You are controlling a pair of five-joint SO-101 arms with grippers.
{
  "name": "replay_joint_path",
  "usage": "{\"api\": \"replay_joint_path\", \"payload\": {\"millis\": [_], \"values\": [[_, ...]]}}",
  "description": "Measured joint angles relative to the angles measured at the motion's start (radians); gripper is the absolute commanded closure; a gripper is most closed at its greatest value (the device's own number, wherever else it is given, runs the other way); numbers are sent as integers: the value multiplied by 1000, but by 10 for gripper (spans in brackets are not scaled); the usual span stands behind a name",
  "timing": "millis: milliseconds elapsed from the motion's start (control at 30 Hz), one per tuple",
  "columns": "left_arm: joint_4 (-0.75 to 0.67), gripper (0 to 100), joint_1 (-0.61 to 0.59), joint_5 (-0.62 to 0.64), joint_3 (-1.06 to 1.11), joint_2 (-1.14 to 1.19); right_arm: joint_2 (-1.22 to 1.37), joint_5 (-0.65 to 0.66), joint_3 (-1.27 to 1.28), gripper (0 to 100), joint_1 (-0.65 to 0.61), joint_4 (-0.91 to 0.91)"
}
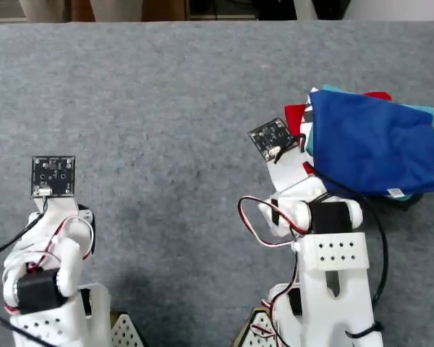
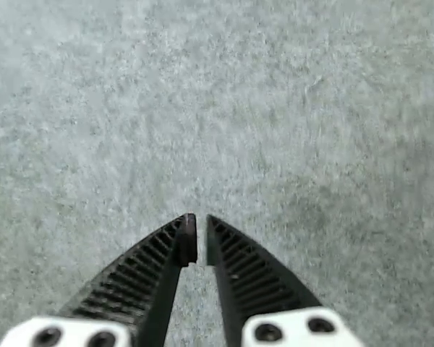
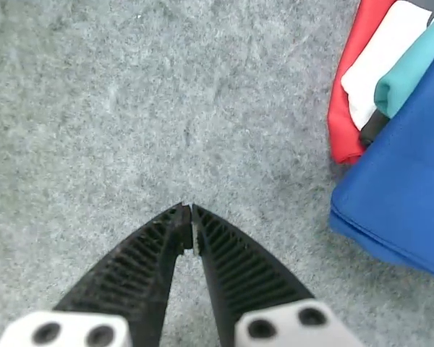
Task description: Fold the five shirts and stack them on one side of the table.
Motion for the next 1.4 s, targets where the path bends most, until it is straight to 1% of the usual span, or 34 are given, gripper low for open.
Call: {"api": "replay_joint_path", "payload": {"millis": [133,1400], "values": [[17,981,0,0,0,-14,0,0,0,996,-5,0],[9,980,0,0,-2,-21,0,2,2,996,-3,0]]}}
